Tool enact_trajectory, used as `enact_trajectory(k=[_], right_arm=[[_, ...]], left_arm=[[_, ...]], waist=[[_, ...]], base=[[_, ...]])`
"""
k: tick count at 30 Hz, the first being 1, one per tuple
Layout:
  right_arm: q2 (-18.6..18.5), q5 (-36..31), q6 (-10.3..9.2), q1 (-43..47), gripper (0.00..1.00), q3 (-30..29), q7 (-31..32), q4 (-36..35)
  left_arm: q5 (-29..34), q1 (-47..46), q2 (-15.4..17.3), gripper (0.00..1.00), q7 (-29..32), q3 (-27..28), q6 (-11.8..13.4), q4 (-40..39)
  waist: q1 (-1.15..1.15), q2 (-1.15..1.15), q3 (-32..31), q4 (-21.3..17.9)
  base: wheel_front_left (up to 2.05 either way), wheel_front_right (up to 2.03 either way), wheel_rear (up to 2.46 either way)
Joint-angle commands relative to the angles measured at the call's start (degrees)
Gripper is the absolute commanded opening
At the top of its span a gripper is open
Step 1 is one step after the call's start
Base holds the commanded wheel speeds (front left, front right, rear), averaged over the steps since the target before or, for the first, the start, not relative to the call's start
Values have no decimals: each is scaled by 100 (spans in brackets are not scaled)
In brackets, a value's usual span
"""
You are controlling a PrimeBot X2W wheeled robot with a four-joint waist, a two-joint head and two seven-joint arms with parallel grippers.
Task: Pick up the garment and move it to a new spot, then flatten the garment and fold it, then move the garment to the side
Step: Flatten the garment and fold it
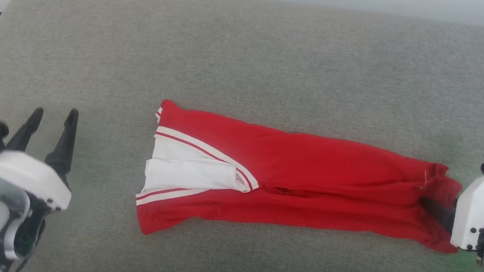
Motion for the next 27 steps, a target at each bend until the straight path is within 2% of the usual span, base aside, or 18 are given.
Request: enact_trajectory(k=[1, 9, 10, 11, 12, 19, 27], right_arm=[[42, 32, 0, 5, 100, 20, 56, 69], [232, 267, 1, -91, 100, 302, 138, 693], [243, 339, 2, -108, 65, 358, 151, 753], [227, 385, 2, -134, 8, 410, 103, 782], [190, 419, 2, -148, 0, 427, 68, 823], [70, 802, 1, -221, 0, 475, -126, 862], [-280, 1020, 0, -172, 0, 30, -381, 870]], left_arm=[[135, 175, -104, 100, -18, 185, -54, 43], [1201, 979, -885, 100, -20, 1534, -598, 264], [1307, 1039, -974, 100, -20, 1668, -654, 282], [1420, 1102, -1070, 100, -20, 1808, -719, 315], [1524, 1162, -1147, 100, -20, 1940, -789, 351], [2225, 1436, -1682, 100, -21, 2739, -1236, 488], [2817, 1580, -2131, 100, -21, 3437, -1598, 583]], waist=[[0, 0, -4, 37], [0, 0, -60, 192], [0, 0, -69, 205], [0, 0, -76, 219], [0, 0, -86, 230], [0, 0, -170, 257], [0, 0, -232, 196]], base=[[0, 0, 0], [0, 0, 0], [0, 0, 0], [0, 0, 0], [0, 0, 0], [0, 0, 0], [0, 0, 0]])
